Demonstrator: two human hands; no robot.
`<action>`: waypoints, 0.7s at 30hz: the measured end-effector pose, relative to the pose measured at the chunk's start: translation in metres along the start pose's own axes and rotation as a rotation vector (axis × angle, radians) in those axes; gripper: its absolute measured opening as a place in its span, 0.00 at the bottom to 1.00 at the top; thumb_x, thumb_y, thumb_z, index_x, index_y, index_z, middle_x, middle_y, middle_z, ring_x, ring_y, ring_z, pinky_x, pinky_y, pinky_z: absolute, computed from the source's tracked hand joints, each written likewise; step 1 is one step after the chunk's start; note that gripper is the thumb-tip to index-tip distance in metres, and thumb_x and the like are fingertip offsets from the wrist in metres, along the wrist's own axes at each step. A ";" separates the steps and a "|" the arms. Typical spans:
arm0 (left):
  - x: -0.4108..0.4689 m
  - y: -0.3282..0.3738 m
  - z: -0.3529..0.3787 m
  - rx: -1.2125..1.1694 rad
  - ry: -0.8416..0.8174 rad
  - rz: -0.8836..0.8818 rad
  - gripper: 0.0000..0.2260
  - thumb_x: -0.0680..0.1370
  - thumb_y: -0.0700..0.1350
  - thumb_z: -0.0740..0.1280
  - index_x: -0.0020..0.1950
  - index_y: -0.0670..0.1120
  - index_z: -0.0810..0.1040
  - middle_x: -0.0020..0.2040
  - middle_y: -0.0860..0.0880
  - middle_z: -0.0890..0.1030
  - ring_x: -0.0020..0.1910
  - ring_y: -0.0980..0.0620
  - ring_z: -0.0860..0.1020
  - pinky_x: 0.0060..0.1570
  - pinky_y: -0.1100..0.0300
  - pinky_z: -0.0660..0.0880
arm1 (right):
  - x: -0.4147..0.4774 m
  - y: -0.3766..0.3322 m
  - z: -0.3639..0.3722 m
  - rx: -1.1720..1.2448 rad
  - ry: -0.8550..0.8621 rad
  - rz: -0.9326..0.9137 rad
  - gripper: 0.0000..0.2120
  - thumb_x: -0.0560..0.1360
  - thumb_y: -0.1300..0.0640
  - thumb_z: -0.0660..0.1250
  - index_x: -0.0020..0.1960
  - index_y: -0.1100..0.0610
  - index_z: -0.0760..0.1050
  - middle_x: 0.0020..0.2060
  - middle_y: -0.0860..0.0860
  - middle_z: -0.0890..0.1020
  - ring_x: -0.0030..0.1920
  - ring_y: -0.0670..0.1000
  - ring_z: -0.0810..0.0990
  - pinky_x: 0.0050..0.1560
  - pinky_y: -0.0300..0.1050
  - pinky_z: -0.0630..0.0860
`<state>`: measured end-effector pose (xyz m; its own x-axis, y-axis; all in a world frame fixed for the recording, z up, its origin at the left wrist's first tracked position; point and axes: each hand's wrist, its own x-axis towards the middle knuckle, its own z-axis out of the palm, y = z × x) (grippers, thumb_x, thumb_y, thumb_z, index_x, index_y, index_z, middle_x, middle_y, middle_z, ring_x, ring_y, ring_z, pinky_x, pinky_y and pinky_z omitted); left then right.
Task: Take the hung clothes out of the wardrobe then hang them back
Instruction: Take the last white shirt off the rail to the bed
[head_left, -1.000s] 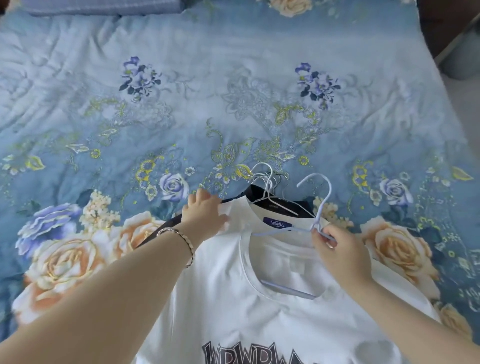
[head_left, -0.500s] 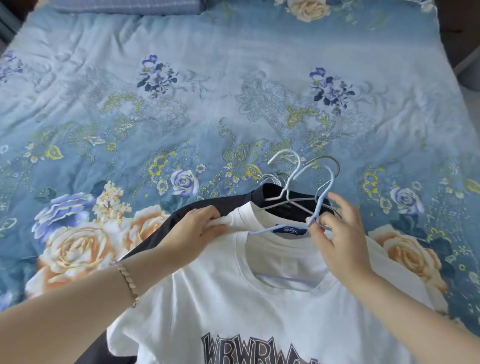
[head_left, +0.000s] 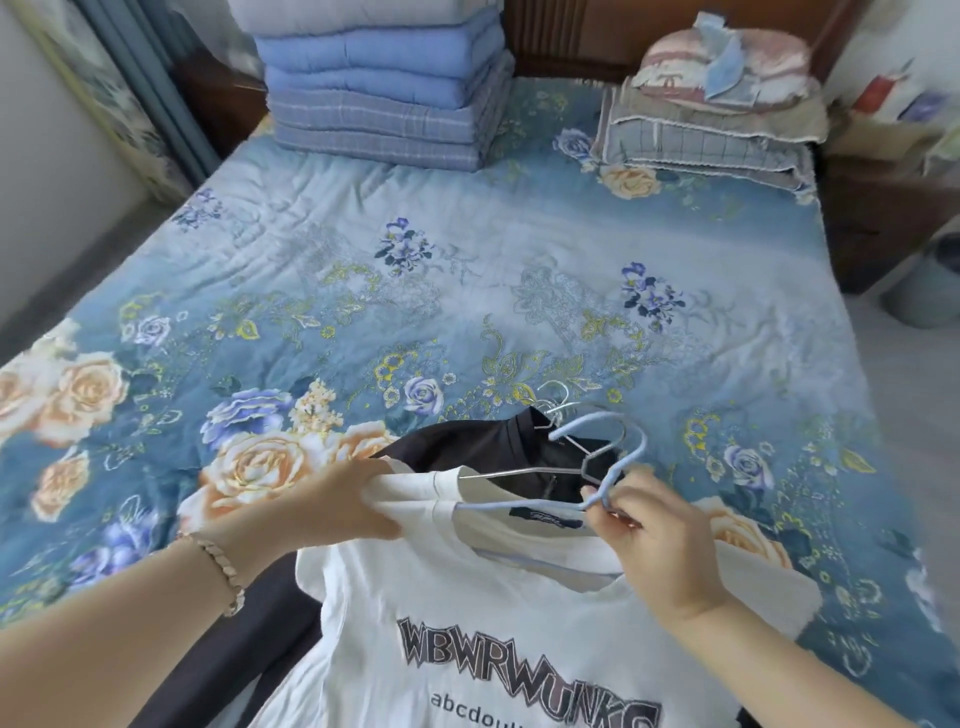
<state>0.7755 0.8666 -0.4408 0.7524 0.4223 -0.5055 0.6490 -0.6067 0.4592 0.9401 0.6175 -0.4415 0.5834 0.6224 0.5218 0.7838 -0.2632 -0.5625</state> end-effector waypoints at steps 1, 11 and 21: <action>-0.016 -0.004 -0.007 -0.015 0.016 -0.036 0.26 0.68 0.50 0.75 0.65 0.53 0.72 0.56 0.52 0.76 0.55 0.53 0.74 0.51 0.62 0.69 | 0.004 -0.018 -0.005 0.032 0.002 -0.026 0.14 0.78 0.44 0.57 0.37 0.50 0.68 0.35 0.50 0.68 0.31 0.43 0.66 0.31 0.32 0.64; -0.213 -0.098 -0.107 -0.182 0.192 -0.118 0.15 0.65 0.54 0.76 0.45 0.53 0.75 0.40 0.55 0.78 0.43 0.54 0.77 0.38 0.67 0.70 | 0.048 -0.250 -0.005 0.089 0.038 -0.086 0.16 0.68 0.48 0.64 0.27 0.56 0.78 0.24 0.49 0.74 0.33 0.48 0.70 0.27 0.38 0.62; -0.483 -0.260 -0.156 -0.485 0.583 -0.226 0.24 0.53 0.58 0.75 0.44 0.49 0.81 0.43 0.48 0.83 0.45 0.47 0.81 0.45 0.57 0.75 | 0.032 -0.568 0.008 0.098 -0.135 -0.222 0.16 0.73 0.47 0.68 0.36 0.59 0.81 0.31 0.50 0.77 0.37 0.52 0.74 0.35 0.45 0.65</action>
<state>0.2607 0.9252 -0.2023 0.4473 0.8665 -0.2213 0.6687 -0.1598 0.7262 0.5114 0.7923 -0.1104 0.3607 0.7513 0.5527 0.8611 -0.0407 -0.5067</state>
